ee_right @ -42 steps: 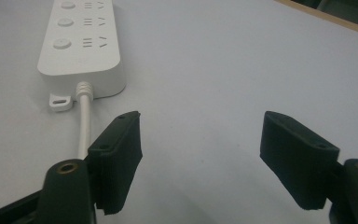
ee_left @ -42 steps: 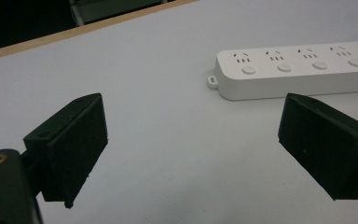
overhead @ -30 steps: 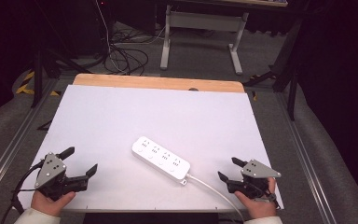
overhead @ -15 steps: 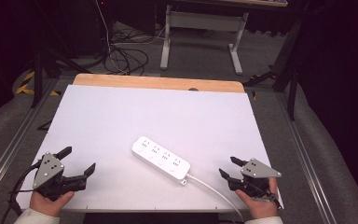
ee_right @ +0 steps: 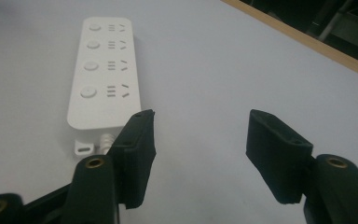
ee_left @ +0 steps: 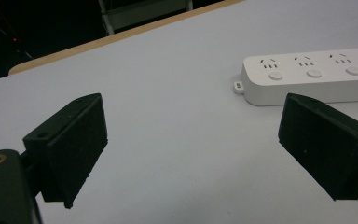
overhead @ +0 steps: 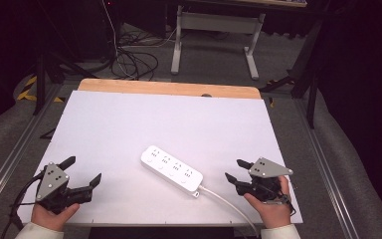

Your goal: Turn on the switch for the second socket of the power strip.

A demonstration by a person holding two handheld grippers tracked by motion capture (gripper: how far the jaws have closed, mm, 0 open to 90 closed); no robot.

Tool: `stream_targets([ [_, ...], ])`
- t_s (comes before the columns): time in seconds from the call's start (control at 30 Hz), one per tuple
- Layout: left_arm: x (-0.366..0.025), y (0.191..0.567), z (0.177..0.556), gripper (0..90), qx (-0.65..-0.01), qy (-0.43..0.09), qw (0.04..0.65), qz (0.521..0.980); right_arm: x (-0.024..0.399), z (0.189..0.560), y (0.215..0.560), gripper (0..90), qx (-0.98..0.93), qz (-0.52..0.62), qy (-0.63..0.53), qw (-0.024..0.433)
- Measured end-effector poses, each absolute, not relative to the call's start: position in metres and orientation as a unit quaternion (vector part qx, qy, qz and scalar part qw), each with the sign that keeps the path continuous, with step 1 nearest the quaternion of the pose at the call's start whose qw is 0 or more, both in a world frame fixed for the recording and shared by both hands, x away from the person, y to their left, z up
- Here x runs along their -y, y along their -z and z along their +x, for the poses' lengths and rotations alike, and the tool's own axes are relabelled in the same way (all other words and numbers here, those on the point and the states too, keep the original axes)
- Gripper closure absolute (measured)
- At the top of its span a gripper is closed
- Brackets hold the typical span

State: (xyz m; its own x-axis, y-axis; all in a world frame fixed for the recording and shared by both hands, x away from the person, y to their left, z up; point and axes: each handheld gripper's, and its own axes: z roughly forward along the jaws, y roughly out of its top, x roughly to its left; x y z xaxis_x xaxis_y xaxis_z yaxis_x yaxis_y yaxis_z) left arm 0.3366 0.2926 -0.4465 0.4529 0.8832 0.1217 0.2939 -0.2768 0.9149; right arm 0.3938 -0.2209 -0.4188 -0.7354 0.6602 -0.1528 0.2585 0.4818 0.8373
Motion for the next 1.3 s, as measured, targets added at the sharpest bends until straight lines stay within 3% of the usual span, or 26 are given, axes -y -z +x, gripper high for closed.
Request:
stream_targets([
  [0.53, -0.292, 0.447, 0.337, 9.1, -0.406, -0.337, 0.436, 0.729, 0.168, 0.407, 0.405, 50.4, -0.847, 0.218, -0.431, 0.223],
  [1.3, -0.293, 0.447, 0.337, 9.1, -0.406, -0.337, 0.436, 0.729, 0.109, 0.421, 0.404, 52.4, -0.865, 0.169, -0.425, 0.205],
])
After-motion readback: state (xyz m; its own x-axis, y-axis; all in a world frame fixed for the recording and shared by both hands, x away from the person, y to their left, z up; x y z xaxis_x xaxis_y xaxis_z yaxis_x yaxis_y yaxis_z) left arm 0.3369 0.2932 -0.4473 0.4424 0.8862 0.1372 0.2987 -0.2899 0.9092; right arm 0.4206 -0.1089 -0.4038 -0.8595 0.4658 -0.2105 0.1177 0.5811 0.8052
